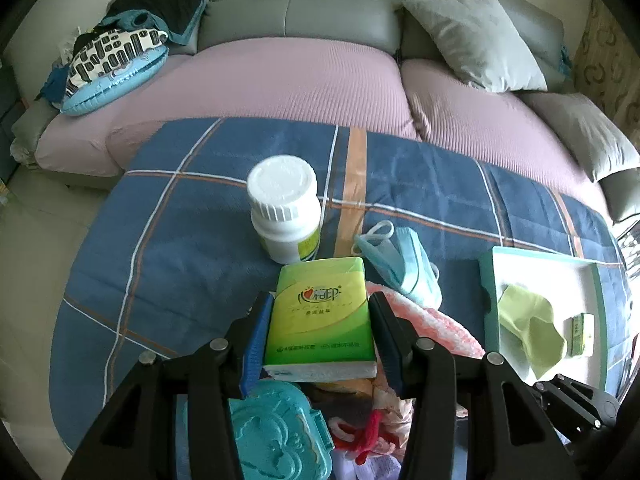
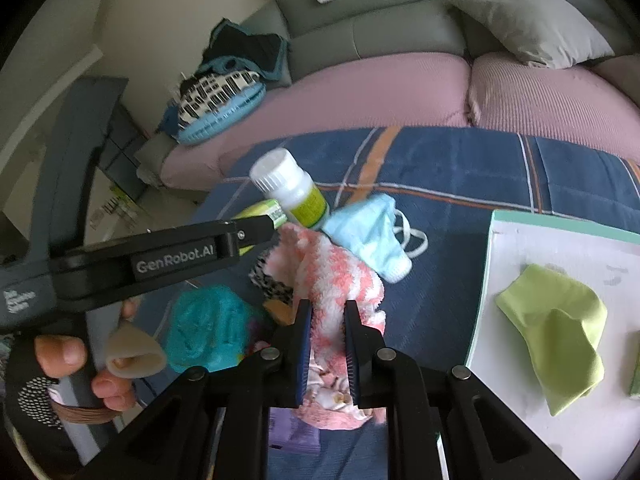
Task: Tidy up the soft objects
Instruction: 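Grasp the pink knitted sock with the right tool while the left tool grasps a tissue pack, then lift and carry the sock and tissue pack over the tray with both tools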
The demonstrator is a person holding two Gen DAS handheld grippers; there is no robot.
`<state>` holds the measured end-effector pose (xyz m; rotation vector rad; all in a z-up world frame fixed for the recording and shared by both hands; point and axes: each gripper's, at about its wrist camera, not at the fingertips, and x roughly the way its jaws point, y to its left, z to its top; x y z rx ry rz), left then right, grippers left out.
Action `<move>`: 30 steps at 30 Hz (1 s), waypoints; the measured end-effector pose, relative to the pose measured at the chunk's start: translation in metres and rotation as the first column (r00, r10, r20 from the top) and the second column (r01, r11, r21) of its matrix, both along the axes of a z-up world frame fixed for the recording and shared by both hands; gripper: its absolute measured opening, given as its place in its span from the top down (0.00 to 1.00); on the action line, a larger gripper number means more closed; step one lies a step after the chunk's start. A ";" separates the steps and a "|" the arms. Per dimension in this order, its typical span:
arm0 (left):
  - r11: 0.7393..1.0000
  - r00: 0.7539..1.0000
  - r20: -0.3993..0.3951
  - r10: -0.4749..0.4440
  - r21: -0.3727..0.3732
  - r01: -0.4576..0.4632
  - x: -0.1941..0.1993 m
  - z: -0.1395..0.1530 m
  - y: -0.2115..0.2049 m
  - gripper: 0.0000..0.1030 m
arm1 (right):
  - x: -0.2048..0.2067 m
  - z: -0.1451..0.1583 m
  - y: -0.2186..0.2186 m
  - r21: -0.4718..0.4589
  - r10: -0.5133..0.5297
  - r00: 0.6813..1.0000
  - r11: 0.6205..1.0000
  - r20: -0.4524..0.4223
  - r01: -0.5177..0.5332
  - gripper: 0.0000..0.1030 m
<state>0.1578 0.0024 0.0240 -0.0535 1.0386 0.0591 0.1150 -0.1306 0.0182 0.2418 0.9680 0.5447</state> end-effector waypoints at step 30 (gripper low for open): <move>1.000 0.966 0.258 -0.001 0.009 -0.001 -0.046 0.086 -0.001 0.51 | -0.054 0.112 -0.066 0.179 -0.118 0.944 0.982 0.309 0.064 0.85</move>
